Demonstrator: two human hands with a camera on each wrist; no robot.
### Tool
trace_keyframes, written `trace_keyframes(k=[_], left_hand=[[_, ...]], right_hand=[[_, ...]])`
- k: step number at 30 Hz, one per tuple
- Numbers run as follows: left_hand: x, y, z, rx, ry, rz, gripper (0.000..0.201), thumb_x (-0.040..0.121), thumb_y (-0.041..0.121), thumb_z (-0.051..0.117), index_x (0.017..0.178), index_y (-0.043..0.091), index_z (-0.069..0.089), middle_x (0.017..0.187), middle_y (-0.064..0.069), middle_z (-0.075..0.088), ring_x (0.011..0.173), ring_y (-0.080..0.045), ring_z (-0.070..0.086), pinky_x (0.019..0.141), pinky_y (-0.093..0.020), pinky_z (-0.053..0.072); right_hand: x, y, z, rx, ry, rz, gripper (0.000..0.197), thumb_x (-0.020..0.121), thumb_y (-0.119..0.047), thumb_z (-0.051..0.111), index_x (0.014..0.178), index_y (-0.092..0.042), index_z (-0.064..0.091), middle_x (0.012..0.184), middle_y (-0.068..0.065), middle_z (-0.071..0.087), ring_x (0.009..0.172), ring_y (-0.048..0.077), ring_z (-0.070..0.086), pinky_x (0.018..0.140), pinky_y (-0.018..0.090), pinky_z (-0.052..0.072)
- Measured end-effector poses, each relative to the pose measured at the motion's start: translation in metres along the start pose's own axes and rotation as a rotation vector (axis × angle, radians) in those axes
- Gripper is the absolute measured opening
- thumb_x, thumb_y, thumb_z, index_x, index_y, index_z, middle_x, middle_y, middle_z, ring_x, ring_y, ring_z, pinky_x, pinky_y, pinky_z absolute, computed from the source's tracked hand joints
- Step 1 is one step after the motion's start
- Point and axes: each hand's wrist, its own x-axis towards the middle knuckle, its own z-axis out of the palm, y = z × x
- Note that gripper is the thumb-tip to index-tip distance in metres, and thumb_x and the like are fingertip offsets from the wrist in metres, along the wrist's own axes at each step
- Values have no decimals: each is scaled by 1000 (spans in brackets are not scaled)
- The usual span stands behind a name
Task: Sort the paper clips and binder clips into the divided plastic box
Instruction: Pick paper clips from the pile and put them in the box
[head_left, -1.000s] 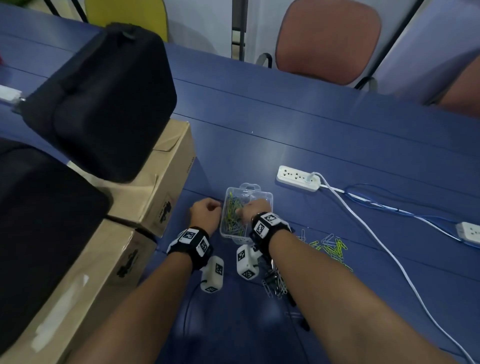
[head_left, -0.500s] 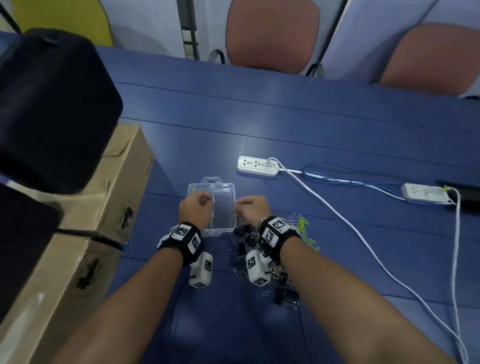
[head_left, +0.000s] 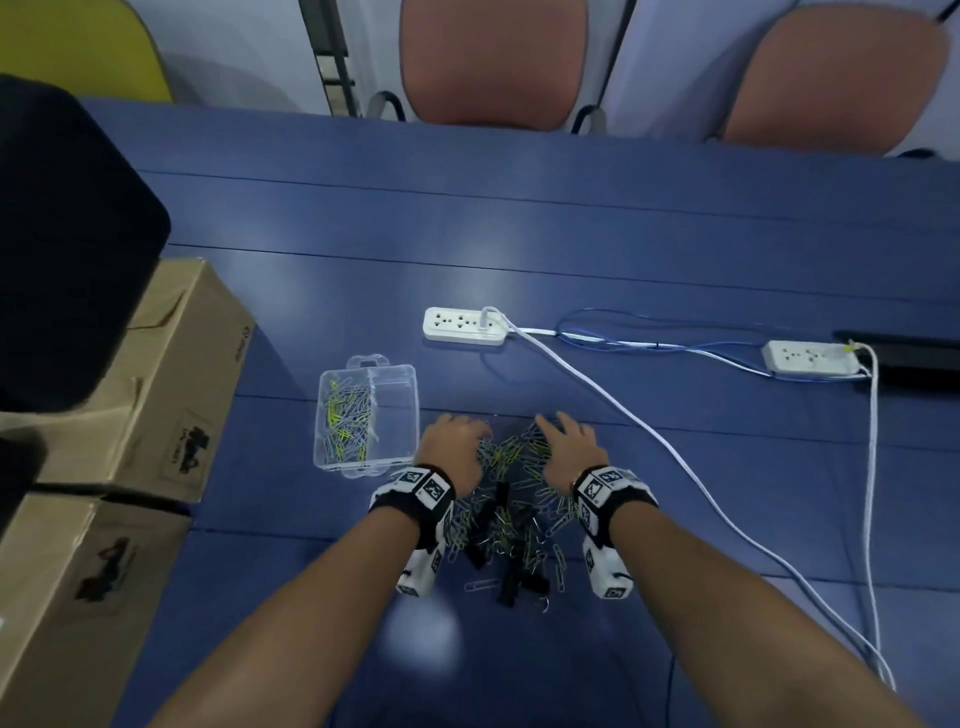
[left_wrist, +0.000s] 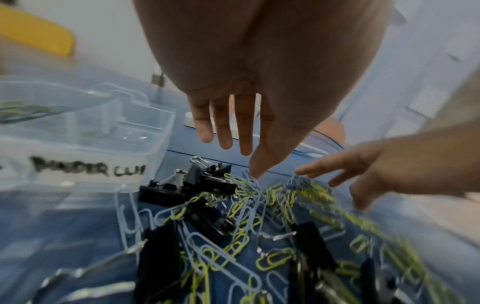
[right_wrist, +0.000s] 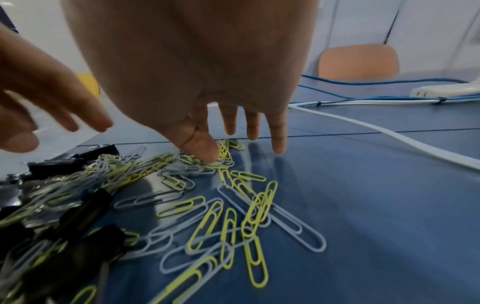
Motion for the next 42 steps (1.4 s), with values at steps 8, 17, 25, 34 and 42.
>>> trace_keyframes(k=[8,17,25,34,42], left_hand=[[23,9,15,278,-214,153,76,75,24,70,144,22,37,144,-10,39,131,-32,39,107,-42,32],[29,16,17,306,-176,188,41,80,11,64,120,13,57,117,-10,57,109,-31,55,93,-39,40],[27,25,21,451,-145,213,19,82,12,58,95,22,68,98,-1,69,99,-26,57,86,-36,37],[26,21,18,268,-62,191,17,88,18,57,90,24,73,91,0,72,95,-26,58,88,-36,39],[23,20,3,-515,73,-206,6,76,17,80,81,19,77,74,2,73,73,-14,69,70,-27,56]], right_hand=[[-13,3,26,-1,93,-138,64,81,-14,55,142,-22,39,149,5,29,134,32,27,104,49,39],[-16,21,38,-90,152,-176,85,84,-41,66,152,-20,18,144,6,32,130,31,32,100,47,42],[-15,14,41,-24,233,-142,42,89,-21,63,128,-13,50,124,10,47,115,30,45,88,42,49],[-18,10,43,-3,231,-163,22,88,-3,54,110,-7,55,117,11,51,112,28,48,82,39,49],[-21,17,41,64,189,-124,17,88,-6,55,104,-4,58,112,14,56,104,32,56,83,37,48]])
